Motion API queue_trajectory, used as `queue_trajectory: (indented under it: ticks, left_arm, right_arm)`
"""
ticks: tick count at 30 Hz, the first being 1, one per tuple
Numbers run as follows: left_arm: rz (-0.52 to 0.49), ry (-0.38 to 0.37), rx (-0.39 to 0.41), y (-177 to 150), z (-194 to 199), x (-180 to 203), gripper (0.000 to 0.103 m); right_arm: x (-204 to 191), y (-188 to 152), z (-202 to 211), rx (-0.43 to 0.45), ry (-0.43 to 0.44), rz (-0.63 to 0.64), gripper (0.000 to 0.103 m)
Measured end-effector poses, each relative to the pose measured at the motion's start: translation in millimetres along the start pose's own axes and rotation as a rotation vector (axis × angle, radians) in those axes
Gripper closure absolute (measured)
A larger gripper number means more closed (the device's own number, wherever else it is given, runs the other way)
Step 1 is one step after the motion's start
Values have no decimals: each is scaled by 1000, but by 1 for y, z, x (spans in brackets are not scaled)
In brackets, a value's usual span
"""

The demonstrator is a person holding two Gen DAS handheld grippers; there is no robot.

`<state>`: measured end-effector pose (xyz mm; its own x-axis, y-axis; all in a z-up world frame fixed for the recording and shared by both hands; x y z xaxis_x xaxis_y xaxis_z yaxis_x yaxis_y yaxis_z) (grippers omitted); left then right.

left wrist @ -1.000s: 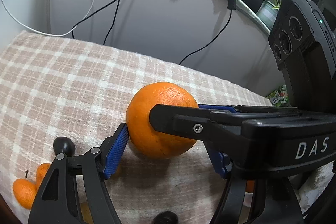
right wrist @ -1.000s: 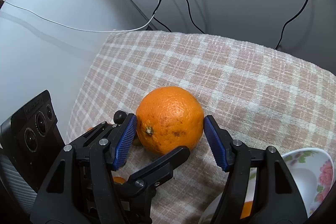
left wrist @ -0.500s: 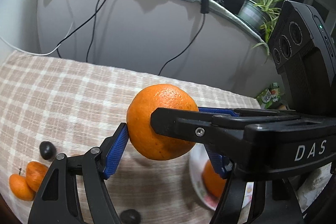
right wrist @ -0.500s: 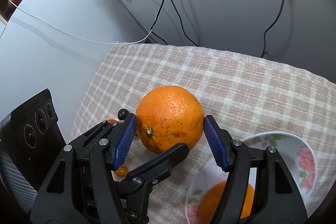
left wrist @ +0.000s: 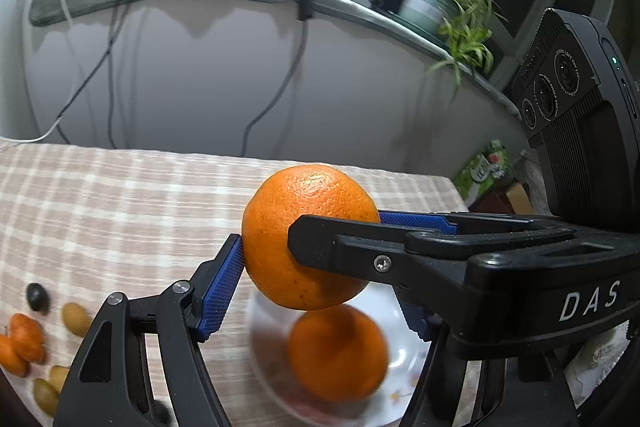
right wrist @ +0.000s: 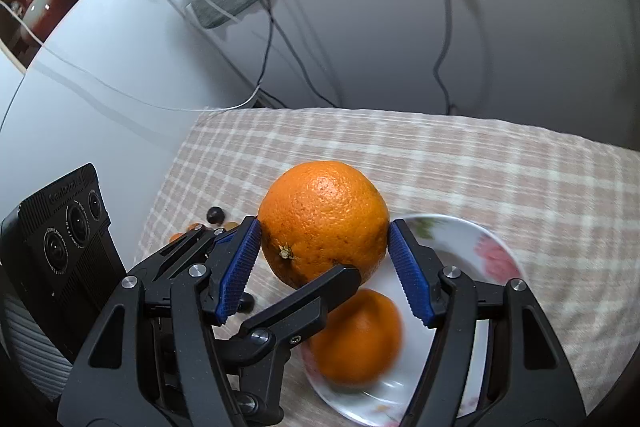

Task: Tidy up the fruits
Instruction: 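Carry the second orange with the right gripper and release it on the plate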

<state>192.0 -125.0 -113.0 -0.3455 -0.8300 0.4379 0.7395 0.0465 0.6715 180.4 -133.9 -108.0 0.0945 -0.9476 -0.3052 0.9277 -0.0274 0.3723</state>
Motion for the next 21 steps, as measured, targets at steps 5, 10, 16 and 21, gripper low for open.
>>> queue_trajectory:
  ticks: [5,10,16,21]
  left_arm:
    - [-30,-26,-27,-6,-13,25,34]
    - [-56,-46,-51,-11,-26,45,34]
    - [-80,-55,-80,-16,-39,60,34]
    - [-99,-59,-103,-24,-46,68,34]
  right_arm:
    - [29,-9,15,12,-19,-35,34]
    - [50,-16,27,22,-32,-68,34]
    - [68,-23,34,27,-38,-98,34]
    - [79,-30,37,23,-40,-115,34]
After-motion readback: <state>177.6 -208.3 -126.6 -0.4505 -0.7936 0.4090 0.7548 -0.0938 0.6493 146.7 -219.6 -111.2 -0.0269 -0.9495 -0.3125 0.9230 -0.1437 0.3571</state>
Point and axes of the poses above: each gripper's, at about its wrist camera, not at the fingertips, and z roughly against the way its jaws point, x to its right, y to its top, the point moved 10 cm from there along -z, roughly the way its jaws point, and after that the axes turned 6 degrees about -y, right-handed, at the moved point
